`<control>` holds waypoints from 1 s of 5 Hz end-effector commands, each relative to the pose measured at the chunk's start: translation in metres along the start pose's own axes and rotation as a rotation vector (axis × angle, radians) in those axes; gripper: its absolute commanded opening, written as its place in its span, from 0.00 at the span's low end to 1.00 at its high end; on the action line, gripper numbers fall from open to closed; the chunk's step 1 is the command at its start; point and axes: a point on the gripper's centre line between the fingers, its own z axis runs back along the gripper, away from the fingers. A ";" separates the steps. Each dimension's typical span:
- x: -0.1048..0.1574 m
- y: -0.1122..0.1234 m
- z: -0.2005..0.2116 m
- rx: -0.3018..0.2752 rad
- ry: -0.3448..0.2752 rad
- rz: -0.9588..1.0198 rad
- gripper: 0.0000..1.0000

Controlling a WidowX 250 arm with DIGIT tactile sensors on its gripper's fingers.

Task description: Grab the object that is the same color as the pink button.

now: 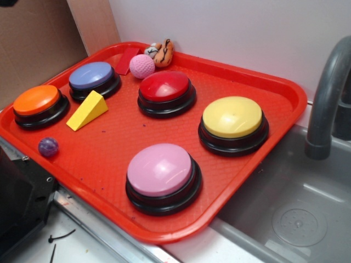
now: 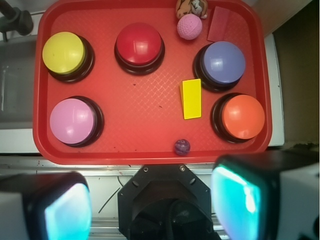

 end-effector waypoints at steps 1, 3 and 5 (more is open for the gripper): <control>0.000 0.000 0.000 0.000 0.000 0.000 1.00; 0.034 0.013 -0.031 0.006 -0.081 0.102 1.00; 0.088 0.039 -0.077 0.031 -0.194 0.227 1.00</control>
